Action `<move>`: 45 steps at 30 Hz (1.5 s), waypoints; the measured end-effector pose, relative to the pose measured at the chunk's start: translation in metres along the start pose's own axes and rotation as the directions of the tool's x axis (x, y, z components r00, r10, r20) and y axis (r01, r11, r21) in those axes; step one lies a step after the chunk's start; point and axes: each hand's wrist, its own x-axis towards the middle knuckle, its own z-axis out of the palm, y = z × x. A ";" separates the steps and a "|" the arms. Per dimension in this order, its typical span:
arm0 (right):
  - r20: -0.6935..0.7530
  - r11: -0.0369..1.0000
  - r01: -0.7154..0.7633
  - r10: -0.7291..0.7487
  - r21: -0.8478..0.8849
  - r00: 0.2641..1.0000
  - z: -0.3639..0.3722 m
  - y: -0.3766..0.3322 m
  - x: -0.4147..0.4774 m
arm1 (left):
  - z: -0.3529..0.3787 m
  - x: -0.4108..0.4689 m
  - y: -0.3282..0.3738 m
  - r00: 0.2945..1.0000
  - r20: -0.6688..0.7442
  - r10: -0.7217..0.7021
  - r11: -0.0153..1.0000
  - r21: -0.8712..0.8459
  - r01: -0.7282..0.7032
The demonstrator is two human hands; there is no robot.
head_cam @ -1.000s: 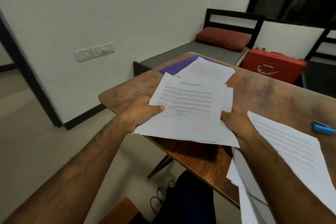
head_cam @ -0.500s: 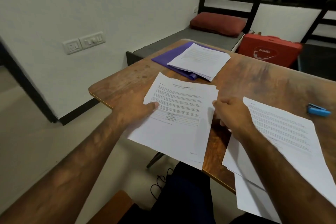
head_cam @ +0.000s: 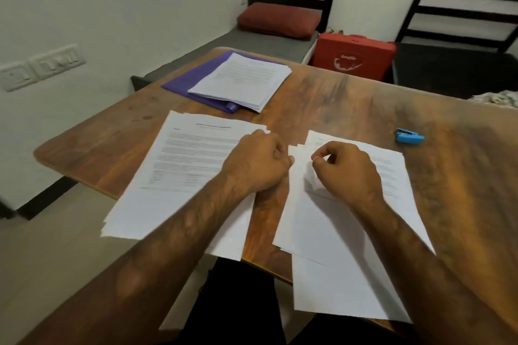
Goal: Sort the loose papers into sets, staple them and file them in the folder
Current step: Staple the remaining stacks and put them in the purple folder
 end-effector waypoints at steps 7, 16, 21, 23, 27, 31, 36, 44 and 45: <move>-0.075 0.990 -0.105 0.099 -0.090 0.992 -0.018 0.055 -0.005 | 0.056 0.017 0.022 0.995 0.006 0.103 0.954 0.281 -0.100; -0.087 0.984 -0.027 0.012 -0.176 0.996 -0.010 0.065 -0.005 | 0.080 0.014 0.014 0.981 -0.103 0.161 0.930 0.347 -0.116; -0.080 0.981 -0.001 -0.015 -0.195 0.997 -0.010 0.066 -0.004 | 0.083 0.008 0.013 0.975 -0.123 0.188 0.954 0.258 -0.151; -0.075 0.980 0.000 -0.015 -0.198 0.997 -0.010 0.066 -0.004 | 0.083 0.009 0.013 0.972 -0.123 0.199 0.967 0.185 -0.174; -0.068 0.983 0.005 -0.018 -0.184 0.998 -0.009 0.067 -0.003 | 0.077 0.012 0.010 0.992 -0.086 0.097 0.966 -0.233 -0.115; -0.169 1.000 0.010 -0.010 -0.003 0.986 -0.008 0.070 -0.007 | 0.065 0.016 0.007 0.996 0.075 0.037 0.825 -0.565 0.012; -0.475 0.981 0.118 -0.032 0.151 0.879 -0.019 0.089 -0.003 | 0.061 0.017 0.001 0.997 0.063 0.032 0.715 -0.699 0.021; -0.353 0.814 -0.016 0.269 0.581 0.896 -0.028 0.096 0.007 | 0.047 0.016 0.001 0.991 0.127 0.052 0.554 -0.829 0.077; -0.351 0.801 -0.012 0.275 0.598 0.895 -0.028 0.096 0.008 | 0.047 0.017 0.000 0.991 0.128 0.050 0.545 -0.835 0.080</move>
